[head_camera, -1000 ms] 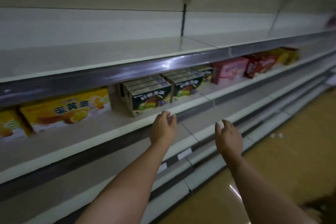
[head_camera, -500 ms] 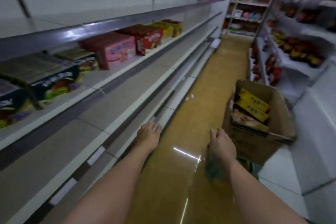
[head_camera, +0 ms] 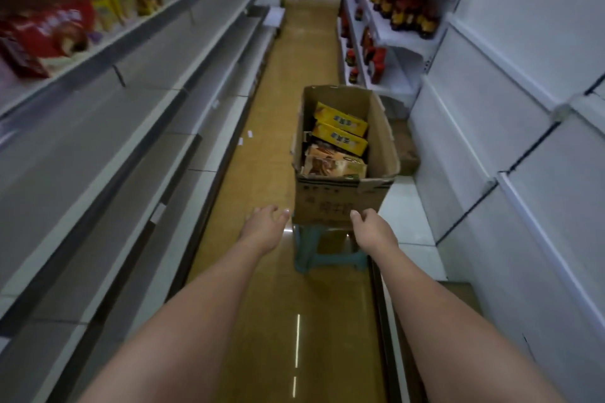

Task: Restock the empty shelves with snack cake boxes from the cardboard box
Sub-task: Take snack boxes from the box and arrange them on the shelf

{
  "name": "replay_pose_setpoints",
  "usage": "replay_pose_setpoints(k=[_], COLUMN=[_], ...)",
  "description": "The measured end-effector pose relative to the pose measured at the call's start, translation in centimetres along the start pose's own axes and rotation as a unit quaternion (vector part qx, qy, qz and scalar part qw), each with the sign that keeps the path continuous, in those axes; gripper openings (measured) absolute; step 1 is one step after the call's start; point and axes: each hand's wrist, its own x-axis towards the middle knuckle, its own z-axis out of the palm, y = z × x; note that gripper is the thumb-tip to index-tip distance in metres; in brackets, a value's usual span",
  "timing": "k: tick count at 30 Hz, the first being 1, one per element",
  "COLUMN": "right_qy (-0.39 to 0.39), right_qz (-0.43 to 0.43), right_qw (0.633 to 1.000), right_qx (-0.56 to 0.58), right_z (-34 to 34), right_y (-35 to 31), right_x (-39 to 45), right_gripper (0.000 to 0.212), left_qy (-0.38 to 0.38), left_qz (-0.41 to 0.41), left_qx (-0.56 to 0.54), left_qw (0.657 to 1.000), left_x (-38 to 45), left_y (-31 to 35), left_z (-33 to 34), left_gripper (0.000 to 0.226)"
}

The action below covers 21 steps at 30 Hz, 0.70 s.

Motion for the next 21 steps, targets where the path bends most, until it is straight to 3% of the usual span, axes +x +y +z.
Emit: replay_pose_setpoints(k=[9,21], right_qy=[-0.01,-0.018], right_qz=[0.024,0.068], right_qw=[0.999,0.997], right_qx=[0.021,0.041], right_z=[-2.2,-3.0], right_y=[0.7,-5.1], right_x=[7.9,22.5], right_gripper=[0.051,0.046], left_qy=[-0.029,-0.069], left_qz=[0.04,0.047], left_qx=[0.017,0.011], left_qw=[0.999,0.996], left_x=[8.1,24.9], left_y=[5.6,8.6], left_z=[2.6,1.6], left_gripper=[0.055,0.057])
